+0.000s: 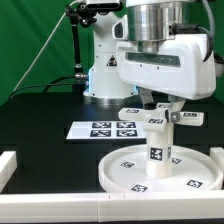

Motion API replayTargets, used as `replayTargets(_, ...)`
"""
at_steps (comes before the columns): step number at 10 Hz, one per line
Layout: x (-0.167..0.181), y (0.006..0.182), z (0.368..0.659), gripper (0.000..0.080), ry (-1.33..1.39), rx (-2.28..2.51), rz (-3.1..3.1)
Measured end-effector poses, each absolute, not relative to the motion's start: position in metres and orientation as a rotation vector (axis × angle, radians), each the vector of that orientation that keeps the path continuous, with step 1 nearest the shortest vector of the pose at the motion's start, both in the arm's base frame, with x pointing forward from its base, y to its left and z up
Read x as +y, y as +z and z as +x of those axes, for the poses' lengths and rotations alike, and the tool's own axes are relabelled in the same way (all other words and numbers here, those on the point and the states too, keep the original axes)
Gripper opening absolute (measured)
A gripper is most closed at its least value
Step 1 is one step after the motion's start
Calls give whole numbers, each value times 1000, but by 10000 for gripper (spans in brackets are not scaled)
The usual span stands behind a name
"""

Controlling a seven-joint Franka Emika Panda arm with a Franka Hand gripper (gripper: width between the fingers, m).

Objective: Assemble round table

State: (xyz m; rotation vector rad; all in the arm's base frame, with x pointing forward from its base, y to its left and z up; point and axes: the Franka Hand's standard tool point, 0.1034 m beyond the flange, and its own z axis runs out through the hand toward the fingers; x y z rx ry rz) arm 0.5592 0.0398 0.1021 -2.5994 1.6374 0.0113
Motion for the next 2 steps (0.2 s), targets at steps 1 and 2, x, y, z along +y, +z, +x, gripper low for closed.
replayTargets(1, 40, 116, 560, 616, 15, 1603, -2610)
replayTargets(2, 40, 125, 560, 616, 13, 1587, -2611)
